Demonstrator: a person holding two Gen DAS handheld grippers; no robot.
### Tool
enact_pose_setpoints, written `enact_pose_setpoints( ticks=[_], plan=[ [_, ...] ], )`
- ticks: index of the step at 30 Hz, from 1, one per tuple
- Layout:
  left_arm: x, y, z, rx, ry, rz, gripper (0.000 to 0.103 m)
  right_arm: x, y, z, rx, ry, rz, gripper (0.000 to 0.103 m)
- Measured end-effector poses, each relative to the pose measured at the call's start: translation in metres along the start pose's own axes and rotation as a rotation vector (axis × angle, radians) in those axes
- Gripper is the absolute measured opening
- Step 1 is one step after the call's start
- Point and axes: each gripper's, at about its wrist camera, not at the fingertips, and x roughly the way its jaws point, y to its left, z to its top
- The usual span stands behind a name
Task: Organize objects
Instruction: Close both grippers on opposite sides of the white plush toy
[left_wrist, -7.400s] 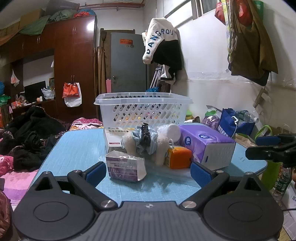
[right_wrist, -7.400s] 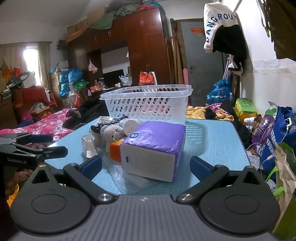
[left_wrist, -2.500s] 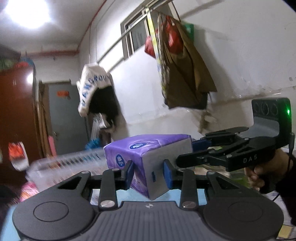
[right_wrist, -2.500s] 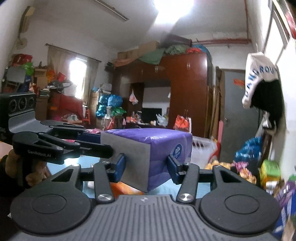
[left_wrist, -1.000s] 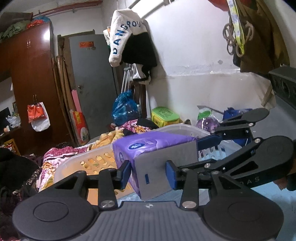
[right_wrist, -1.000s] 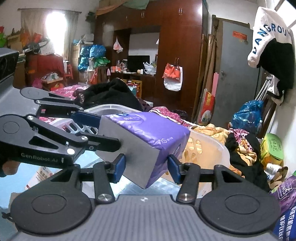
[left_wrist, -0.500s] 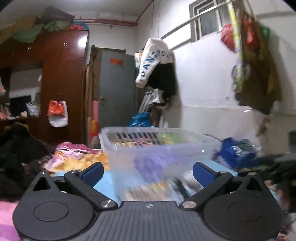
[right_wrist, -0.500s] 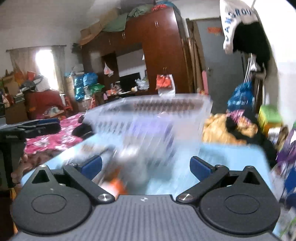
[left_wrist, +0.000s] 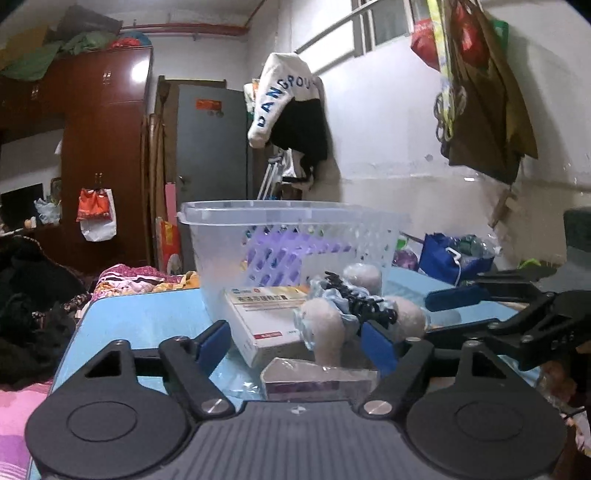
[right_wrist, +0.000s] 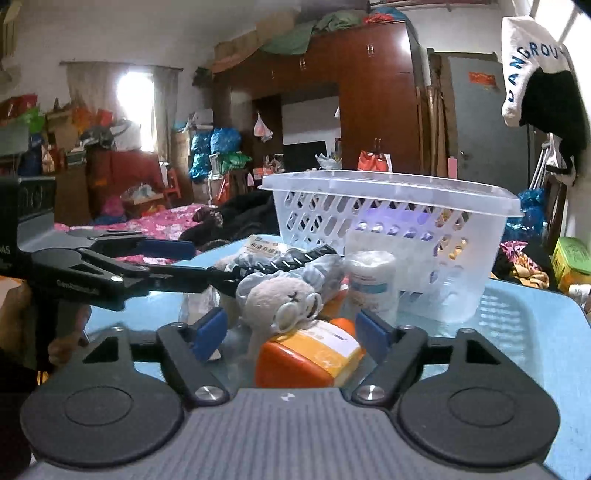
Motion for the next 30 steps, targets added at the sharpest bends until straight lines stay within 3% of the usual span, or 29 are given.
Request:
enact_pose_setpoints(
  ticks=[6,10,12,15,22,25,30],
  plan=[
    [0.008,-0.007,-0.001,0.020,0.013,-0.030,0.076,0.007,0.004,-0.002,-0.036,0.025,0.005,0.063],
    [0.015,-0.009,-0.003,0.026,0.032,-0.050,0.070,0.007,0.004,-0.003,-0.042,0.024,0.005,0.048],
    [0.018,-0.011,-0.003,0.031,0.042,-0.059,0.060,0.006,0.005,-0.003,-0.048,0.020,0.016,0.042],
    [0.024,-0.015,-0.004,0.035,0.058,-0.078,0.044,0.005,0.008,-0.003,-0.068,0.020,0.009,0.039],
    [0.009,-0.029,-0.003,0.080,0.008,-0.057,0.037,-0.006,0.010,-0.002,-0.091,-0.019,0.024,0.036],
    [-0.002,-0.030,0.000,0.081,-0.029,-0.069,0.024,-0.012,0.012,0.001,-0.108,-0.041,0.011,0.036],
    [-0.014,-0.037,0.004,0.101,-0.063,-0.081,0.023,-0.020,0.009,0.007,-0.105,-0.072,0.022,0.036]
  ],
)
